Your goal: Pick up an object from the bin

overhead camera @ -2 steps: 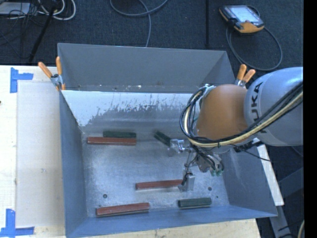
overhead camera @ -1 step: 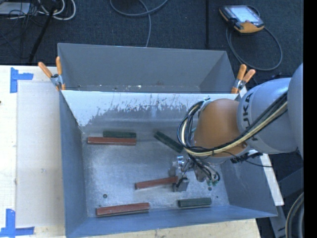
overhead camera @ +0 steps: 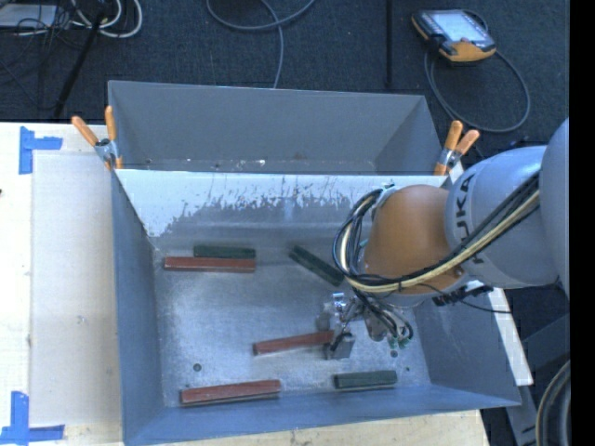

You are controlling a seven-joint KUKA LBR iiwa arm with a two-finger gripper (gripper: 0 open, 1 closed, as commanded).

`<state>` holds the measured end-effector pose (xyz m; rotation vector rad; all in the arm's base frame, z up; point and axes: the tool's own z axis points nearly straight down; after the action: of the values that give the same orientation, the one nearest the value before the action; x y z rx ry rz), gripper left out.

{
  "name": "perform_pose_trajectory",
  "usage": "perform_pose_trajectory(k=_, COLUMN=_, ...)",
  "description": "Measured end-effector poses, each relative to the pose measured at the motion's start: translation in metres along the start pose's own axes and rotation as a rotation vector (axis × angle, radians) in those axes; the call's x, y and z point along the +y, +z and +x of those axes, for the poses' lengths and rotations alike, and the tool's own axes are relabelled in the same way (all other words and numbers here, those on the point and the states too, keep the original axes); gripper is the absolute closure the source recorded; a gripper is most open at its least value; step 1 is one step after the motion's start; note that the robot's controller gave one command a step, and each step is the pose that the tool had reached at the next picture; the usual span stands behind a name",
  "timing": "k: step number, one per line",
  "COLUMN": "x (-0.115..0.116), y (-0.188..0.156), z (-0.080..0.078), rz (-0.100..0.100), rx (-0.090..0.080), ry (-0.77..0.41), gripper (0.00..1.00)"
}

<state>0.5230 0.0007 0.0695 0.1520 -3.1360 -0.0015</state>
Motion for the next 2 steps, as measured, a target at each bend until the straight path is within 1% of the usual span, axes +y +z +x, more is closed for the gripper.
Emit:
perform_pose_trajectory(k=1, x=0.0076, y=-0.1313, z=-0.0354, rz=0.001, rx=-0.003, ry=-0.023, gripper=1.00)
perform_pose_trajectory(k=2, x=0.0075, y=-0.1312, z=-0.0353, rz=0.001, rx=-0.003, ry=-0.022, gripper=0.00)
